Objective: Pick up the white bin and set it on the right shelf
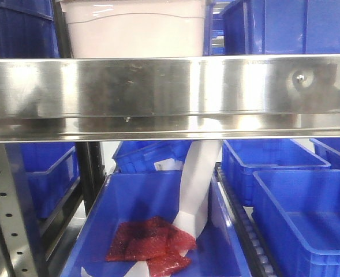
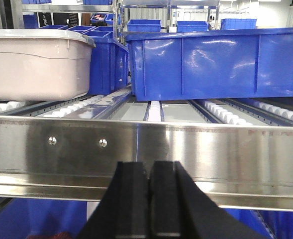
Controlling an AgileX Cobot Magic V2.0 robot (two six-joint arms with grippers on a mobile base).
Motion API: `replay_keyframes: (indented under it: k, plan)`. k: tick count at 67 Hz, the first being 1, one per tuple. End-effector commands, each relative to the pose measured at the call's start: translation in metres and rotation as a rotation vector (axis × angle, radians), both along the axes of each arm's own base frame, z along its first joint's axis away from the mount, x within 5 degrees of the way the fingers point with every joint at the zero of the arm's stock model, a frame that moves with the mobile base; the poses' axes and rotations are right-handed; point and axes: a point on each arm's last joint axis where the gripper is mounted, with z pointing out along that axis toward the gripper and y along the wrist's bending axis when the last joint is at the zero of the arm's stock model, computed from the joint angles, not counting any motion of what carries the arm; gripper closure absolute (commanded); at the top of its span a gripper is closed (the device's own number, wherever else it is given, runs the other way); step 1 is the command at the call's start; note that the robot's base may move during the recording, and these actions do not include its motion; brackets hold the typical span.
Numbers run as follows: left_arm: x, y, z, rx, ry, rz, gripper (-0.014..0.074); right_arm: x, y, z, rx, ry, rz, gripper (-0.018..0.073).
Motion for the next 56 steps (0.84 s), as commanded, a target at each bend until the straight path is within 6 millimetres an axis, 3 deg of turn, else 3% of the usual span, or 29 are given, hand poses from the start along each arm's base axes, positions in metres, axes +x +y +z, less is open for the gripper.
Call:
replay_keyframes:
  k: [1,56]
  plan:
    - [-0.0018,-0.0001,0.0086,-0.024,-0.102,-0.006,0.0722,-0.0029,-0.0008,0.009,-0.014,-0.109,-0.012,0.0517]
    - [-0.0018,0.0001,0.0086,-0.024,-0.102,-0.004,0.0722,-0.0029,-0.0008,0.009,-0.014,-0.109,-0.012,0.0517]
